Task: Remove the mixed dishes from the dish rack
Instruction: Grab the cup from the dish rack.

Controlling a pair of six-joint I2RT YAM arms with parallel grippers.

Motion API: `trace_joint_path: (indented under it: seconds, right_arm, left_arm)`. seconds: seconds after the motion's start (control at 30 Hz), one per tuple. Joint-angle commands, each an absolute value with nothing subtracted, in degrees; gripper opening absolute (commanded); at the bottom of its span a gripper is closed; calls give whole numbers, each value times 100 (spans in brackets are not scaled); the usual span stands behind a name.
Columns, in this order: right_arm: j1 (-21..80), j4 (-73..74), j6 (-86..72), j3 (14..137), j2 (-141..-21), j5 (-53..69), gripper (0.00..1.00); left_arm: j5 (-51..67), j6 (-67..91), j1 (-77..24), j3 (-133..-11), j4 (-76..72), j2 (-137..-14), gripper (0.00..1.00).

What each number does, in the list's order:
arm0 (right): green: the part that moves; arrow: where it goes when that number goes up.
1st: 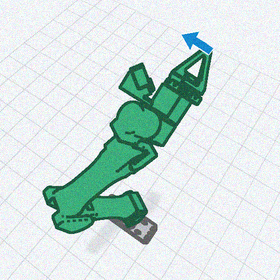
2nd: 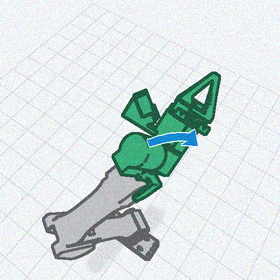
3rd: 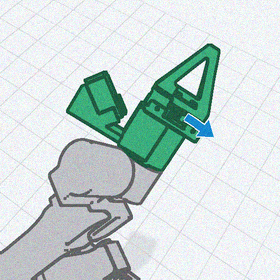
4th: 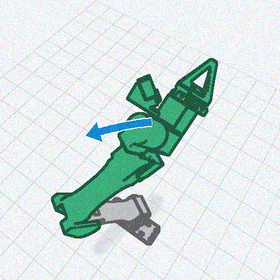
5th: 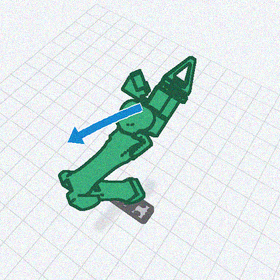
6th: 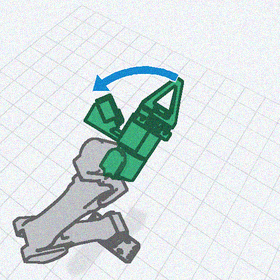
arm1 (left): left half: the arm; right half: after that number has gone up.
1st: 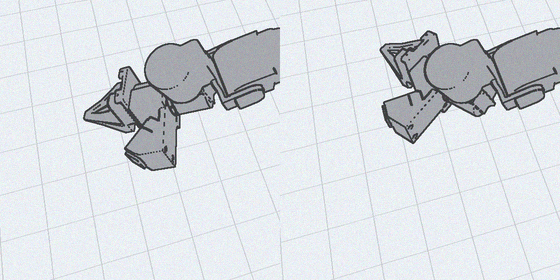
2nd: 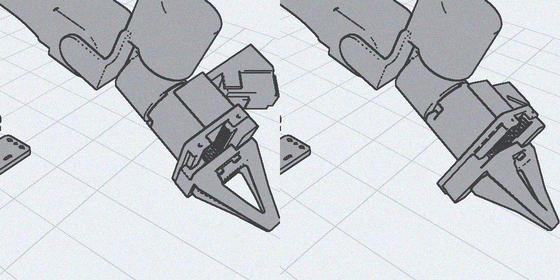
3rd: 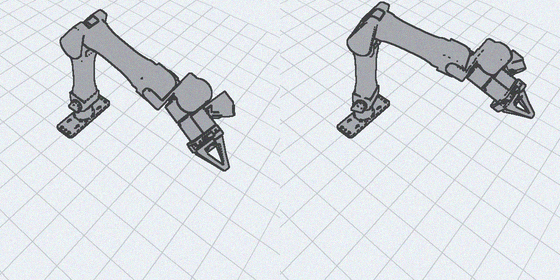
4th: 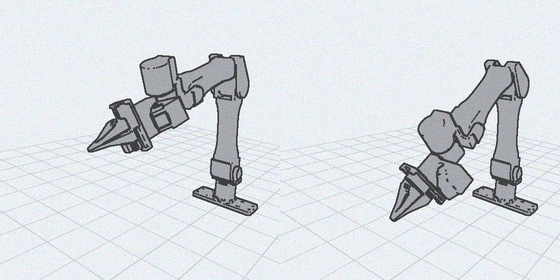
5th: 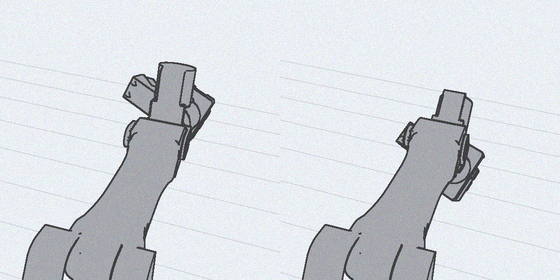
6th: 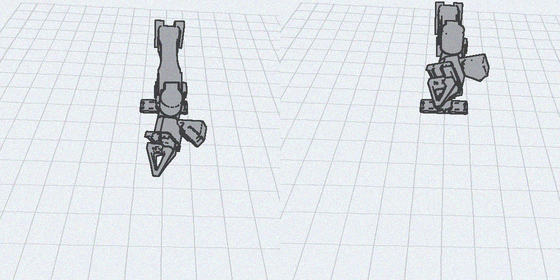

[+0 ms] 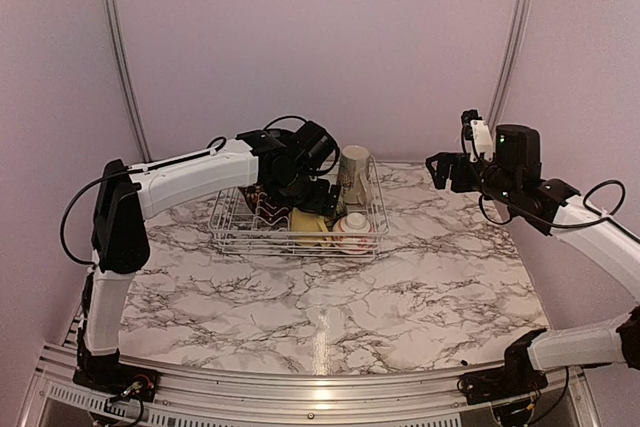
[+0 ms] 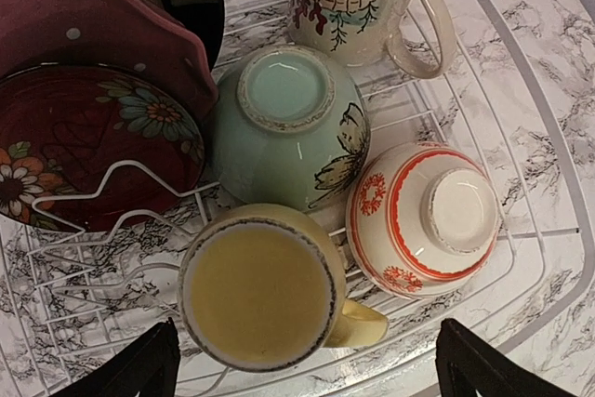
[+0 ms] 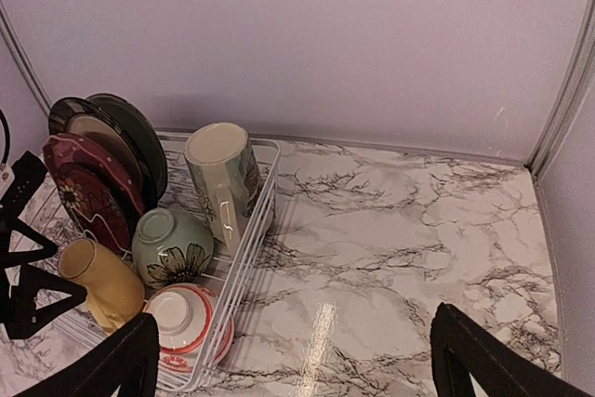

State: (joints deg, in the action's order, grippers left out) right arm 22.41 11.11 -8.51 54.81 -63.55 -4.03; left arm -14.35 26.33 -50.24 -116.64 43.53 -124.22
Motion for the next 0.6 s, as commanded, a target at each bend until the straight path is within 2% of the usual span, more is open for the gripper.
trace_joint_path:
  seconds: [0.0, 0.17, 0.33, 0.43, 0.47, 0.53, 0.57]
  right_arm:
    - [2305, 1057, -791, 5563, -6377, -407, 98]
    - [2305, 1008, -795, 5531, -6385, -403, 99]
    - [2304, 976, -817, 5515, -6433, -376, 98]
    - [2304, 967, -822, 5502, -6434, -383, 98]
    - [2307, 967, -826, 5502, -6425, -385, 98]
    - [2305, 952, -826, 5496, -6423, -377, 99]
    - [2303, 950, -826, 5496, -6422, -378, 98]
  left_arm:
    - [-1423, 2523, -4975, -11981, 4740, -12729, 99]
    - [-1560, 2527, -4934, -12133, 4835, -12959, 98]
    - [-1551, 2549, -4867, -12320, 4841, -13157, 91]
    - [-1549, 2552, -4846, -12471, 4855, -13282, 82]
    - [-1533, 2549, -4848, -12555, 4876, -13333, 81]
    - [-1546, 2547, -4844, -12646, 4945, -13425, 90]
    - [-1553, 2537, -4843, -12663, 4974, -13456, 91]
